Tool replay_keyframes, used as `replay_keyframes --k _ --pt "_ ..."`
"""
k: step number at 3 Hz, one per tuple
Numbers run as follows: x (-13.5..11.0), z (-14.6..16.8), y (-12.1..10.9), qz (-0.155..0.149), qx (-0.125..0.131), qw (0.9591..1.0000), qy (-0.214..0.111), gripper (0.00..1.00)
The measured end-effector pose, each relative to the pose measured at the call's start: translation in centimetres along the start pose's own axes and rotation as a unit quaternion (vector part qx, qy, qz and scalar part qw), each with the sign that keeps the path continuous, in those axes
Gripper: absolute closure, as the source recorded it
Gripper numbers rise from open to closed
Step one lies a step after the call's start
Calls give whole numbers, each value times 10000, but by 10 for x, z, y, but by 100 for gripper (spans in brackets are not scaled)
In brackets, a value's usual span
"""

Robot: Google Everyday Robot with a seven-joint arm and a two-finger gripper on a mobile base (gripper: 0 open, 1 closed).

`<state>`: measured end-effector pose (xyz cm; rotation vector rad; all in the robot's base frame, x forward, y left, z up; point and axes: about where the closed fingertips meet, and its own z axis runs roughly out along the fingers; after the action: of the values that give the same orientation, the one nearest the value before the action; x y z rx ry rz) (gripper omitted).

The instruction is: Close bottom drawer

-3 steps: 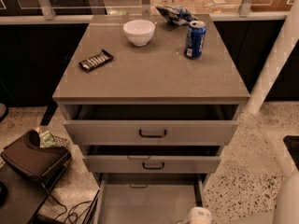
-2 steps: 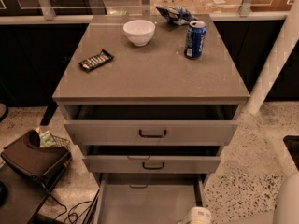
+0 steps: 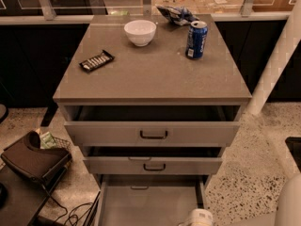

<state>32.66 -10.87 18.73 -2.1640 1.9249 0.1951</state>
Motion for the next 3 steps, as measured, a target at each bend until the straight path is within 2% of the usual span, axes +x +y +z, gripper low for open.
replay_keyframes --k 2,3 --pt "0 0 0 -1 1 10000 0 100" --pt "0 0 0 -1 1 10000 0 84"
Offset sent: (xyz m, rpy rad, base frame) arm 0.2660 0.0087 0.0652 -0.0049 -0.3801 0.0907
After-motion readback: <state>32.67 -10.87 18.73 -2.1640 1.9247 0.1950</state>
